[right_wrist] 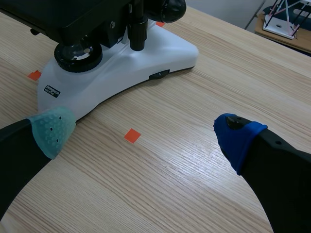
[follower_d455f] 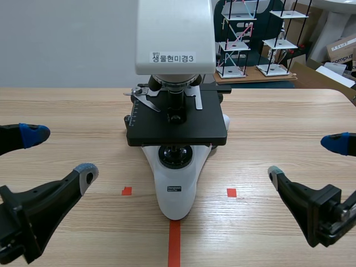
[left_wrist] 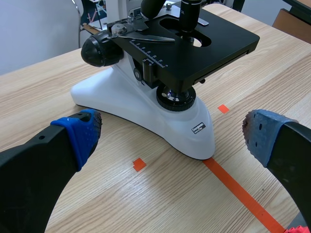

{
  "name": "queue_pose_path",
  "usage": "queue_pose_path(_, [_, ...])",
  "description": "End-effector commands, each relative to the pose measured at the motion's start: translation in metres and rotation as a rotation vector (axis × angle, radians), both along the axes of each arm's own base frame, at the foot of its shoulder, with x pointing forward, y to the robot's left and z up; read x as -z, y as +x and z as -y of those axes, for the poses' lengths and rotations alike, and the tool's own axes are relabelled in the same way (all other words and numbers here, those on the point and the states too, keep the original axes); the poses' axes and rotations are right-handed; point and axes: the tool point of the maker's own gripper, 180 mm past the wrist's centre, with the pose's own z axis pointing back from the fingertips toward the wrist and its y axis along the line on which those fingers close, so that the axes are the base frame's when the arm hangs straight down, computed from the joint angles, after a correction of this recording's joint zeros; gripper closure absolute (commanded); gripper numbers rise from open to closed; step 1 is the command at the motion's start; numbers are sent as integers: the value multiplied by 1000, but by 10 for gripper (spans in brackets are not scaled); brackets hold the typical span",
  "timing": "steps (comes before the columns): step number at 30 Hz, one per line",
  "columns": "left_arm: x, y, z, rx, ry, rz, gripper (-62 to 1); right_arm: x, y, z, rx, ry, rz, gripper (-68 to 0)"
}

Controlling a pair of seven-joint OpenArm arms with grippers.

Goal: Point at the stage knob

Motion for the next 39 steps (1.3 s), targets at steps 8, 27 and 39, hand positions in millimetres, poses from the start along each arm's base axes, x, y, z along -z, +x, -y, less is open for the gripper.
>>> queue_pose_path(8, [-10, 1, 2, -5, -28, 29, -623, -9, 3, 1, -2, 4, 34, -656])
queue_pose_path(27, [-10, 1, 2, -2, -28, 29, -623, -9, 4, 1, -2, 4, 34, -669])
queue_pose_path(39, [-10, 1, 2, -2, -28, 29, -623, -9, 4, 1, -2, 4, 34, -669])
